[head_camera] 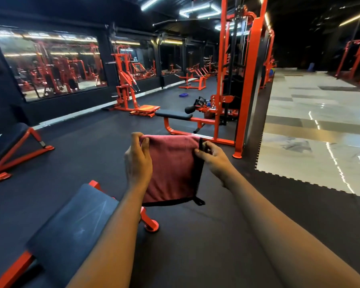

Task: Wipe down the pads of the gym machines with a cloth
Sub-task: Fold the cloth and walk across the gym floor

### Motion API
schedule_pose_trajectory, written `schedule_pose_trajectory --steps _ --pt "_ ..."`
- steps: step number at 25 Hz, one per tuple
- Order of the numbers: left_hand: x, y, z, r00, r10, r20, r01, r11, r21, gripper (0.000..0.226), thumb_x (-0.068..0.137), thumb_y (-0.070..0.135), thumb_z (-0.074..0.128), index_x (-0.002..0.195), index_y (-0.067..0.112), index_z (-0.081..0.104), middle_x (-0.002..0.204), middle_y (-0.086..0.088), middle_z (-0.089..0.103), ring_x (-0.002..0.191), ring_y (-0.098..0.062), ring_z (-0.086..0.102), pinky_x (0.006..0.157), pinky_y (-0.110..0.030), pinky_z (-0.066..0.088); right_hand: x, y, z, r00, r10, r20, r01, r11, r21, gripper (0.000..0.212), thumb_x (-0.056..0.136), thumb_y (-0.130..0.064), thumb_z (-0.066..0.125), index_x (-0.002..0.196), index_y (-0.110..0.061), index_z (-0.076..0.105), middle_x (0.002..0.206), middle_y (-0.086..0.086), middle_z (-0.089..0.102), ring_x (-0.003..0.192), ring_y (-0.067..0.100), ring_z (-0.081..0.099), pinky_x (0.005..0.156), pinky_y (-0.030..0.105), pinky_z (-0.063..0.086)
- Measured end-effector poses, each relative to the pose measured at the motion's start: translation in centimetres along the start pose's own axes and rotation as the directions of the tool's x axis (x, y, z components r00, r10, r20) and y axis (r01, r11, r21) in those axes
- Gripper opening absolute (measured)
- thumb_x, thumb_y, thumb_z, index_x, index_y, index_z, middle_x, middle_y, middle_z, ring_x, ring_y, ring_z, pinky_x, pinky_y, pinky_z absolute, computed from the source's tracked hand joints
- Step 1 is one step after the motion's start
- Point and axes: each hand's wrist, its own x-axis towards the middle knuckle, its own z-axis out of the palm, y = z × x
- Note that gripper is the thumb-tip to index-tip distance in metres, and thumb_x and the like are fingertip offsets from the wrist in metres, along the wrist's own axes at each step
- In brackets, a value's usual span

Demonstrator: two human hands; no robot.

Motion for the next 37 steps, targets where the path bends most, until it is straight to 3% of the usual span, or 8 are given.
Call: schedule_pose_trajectory --steps 3,7,9,12,20,26,33,37 --pt "3.9 -1.5 3.7 0.997 -0.082 -0.009 0.081 0.996 -0.031 0.030 0.104 0.033 0.047 0.122 0.010 0.052 0.095 -0.017 0.069 0.088 -0.038 0.064 0.064 -0.031 0.031 4.8 1.3 1.8 0.991 -0.008 -0.131 0.020 0.996 0.085 0.020 0.104 -0.031 0.055 0.117 -0.017 0.059 0.111 -0.001 0.069 0.102 0.009 0.063 0.093 0.029 0.049" --pt "9.5 -8.2 9.5 0.932 -0.219 0.288 0.245 0.968 -0.057 0.047 0.100 0.023 0.055 0.144 0.013 0.044 0.130 -0.015 0.063 0.119 -0.032 0.059 0.093 -0.030 0.041 13.2 4.4 4.2 0.964 0.035 -0.262 -0.024 0.999 0.045 0.029 0.108 -0.038 0.042 0.121 -0.013 0.048 0.103 -0.008 0.060 0.096 0.012 0.057 0.086 0.034 0.043" --pt "12.2 -11.6 12.2 0.911 -0.187 0.367 0.217 0.975 -0.042 0.046 0.099 0.015 0.056 0.143 0.013 0.045 0.132 -0.009 0.062 0.123 -0.027 0.057 0.090 -0.019 0.037 18.3 5.9 5.5 0.959 0.070 -0.273 -0.058 0.997 0.050 0.029 0.109 -0.039 0.039 0.119 -0.012 0.045 0.105 -0.003 0.059 0.095 0.013 0.056 0.085 0.033 0.040" --pt "17.2 -15.3 15.7 0.944 -0.100 0.314 0.130 0.989 -0.075 0.022 0.100 0.011 0.052 0.122 0.011 0.056 0.105 0.002 0.065 0.105 -0.024 0.064 0.075 -0.014 0.035 25.8 6.5 7.6 0.957 0.085 -0.276 -0.083 0.996 0.022 0.028 0.109 -0.038 0.039 0.118 -0.013 0.046 0.111 0.001 0.058 0.098 0.016 0.055 0.085 0.030 0.038" --pt "30.4 -25.2 25.6 0.977 -0.173 0.123 0.177 0.984 -0.018 0.024 0.103 0.048 0.037 0.124 0.037 0.039 0.086 -0.020 0.066 0.077 -0.043 0.064 0.063 -0.048 0.051 46.1 7.6 12.0 0.957 0.004 -0.289 -0.012 1.000 -0.026 0.024 0.109 -0.038 0.039 0.112 -0.015 0.046 0.107 0.000 0.061 0.091 0.006 0.057 0.076 0.028 0.043" --pt "39.6 -33.7 35.0 0.951 -0.272 0.145 0.280 0.959 -0.039 0.029 0.104 0.032 0.048 0.119 0.008 0.051 0.102 -0.023 0.068 0.095 -0.041 0.063 0.065 -0.030 0.032 61.3 13.9 14.1 0.967 0.002 -0.254 -0.012 0.999 -0.038 0.028 0.108 -0.036 0.041 0.118 -0.011 0.049 0.110 0.002 0.062 0.099 0.016 0.060 0.078 0.027 0.044" --pt "53.5 -42.2 47.5 0.951 -0.278 0.131 0.275 0.960 0.042 0.028 0.102 0.018 0.051 0.127 0.006 0.051 0.111 -0.017 0.067 0.102 -0.032 0.062 0.073 -0.024 0.034 83.7 17.8 15.6 0.983 -0.029 -0.180 0.025 0.999 -0.021 0.023 0.108 -0.036 0.042 0.113 -0.015 0.048 0.102 0.000 0.063 0.098 0.019 0.060 0.083 0.033 0.044" --pt "60.2 -47.5 52.5 0.953 -0.298 0.048 0.294 0.953 0.073 0.023 0.103 0.019 0.052 0.118 0.002 0.052 0.104 -0.018 0.066 0.091 -0.030 0.060 0.068 -0.026 0.033 94.7 19.1 17.9 0.989 -0.054 -0.136 0.051 0.998 -0.025 0.024 0.108 -0.036 0.043 0.107 -0.013 0.047 0.102 0.001 0.063 0.096 0.018 0.060 0.086 0.036 0.048"
